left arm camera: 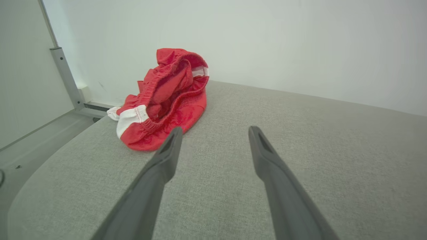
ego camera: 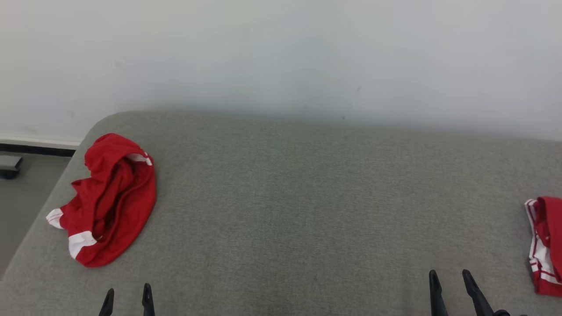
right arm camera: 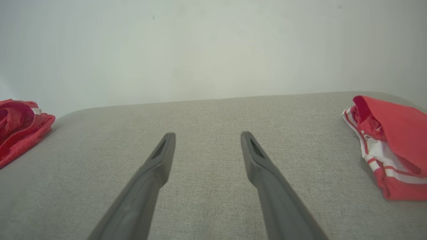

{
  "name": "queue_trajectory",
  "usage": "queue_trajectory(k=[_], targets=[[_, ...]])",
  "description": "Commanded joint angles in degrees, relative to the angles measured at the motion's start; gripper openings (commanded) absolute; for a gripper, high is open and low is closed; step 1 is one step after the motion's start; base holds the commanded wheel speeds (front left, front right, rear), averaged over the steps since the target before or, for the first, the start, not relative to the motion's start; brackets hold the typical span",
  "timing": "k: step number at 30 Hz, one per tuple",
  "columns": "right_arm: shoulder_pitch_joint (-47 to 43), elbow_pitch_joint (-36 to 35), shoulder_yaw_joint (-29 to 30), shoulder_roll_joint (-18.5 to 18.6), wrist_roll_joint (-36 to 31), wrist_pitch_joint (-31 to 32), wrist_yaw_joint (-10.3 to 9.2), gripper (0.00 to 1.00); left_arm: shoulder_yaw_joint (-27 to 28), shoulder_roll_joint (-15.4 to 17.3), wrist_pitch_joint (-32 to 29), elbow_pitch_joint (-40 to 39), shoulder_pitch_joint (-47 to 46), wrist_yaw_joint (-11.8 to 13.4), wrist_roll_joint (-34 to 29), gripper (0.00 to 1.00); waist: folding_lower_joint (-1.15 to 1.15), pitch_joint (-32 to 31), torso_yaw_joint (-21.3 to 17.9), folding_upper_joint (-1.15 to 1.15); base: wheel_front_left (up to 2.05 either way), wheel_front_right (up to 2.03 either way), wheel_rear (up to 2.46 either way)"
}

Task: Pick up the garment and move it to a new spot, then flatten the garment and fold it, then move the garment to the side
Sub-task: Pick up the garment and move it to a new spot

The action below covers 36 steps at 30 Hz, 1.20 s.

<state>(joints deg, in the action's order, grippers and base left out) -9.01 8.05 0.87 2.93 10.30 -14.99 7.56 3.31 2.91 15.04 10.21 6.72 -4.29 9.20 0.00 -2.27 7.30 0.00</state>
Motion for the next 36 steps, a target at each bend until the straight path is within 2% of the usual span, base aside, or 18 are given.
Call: queue_trajectory(k=[1,11,19,26,36], targets=[[0.2,0.0,-0.3,-0.1,0.3,-0.3,-0.16,1.00,0.3,0.0,0.2,-0.2,0.4,0.0,-0.5,1.00,0.00,0.2,3.2,0.00,0.00,0.00,0.00],[0.0,0.1,-1.9,-0.1,-0.7,-0.2,-0.16,1.00,2.0,0.0,0.2,-0.1,0.9,-0.7,-1.1,1.00,0.00,0.4,10.0,0.00,0.00,0.00,0.00],[0.3,0.2,-3.4,-0.1,-0.7,-0.3,-0.16,1.00,2.8,0.0,0.2,-0.1,1.1,-1.0,-1.2,1.00,0.00,0.5,14.0,0.00,0.00,0.00,0.00],[0.5,0.5,-4.0,-0.1,-0.2,-0.3,-0.16,1.00,3.0,0.0,0.2,-0.1,1.4,-1.1,-1.1,1.00,0.00,0.5,16.0,0.00,0.00,0.00,0.00],[0.0,0.3,-4.1,0.0,-0.8,-0.3,-0.16,1.00,2.7,0.0,0.2,-0.5,1.7,-0.8,-0.7,1.00,0.00,0.7,16.7,0.00,0.00,0.00,0.00]])
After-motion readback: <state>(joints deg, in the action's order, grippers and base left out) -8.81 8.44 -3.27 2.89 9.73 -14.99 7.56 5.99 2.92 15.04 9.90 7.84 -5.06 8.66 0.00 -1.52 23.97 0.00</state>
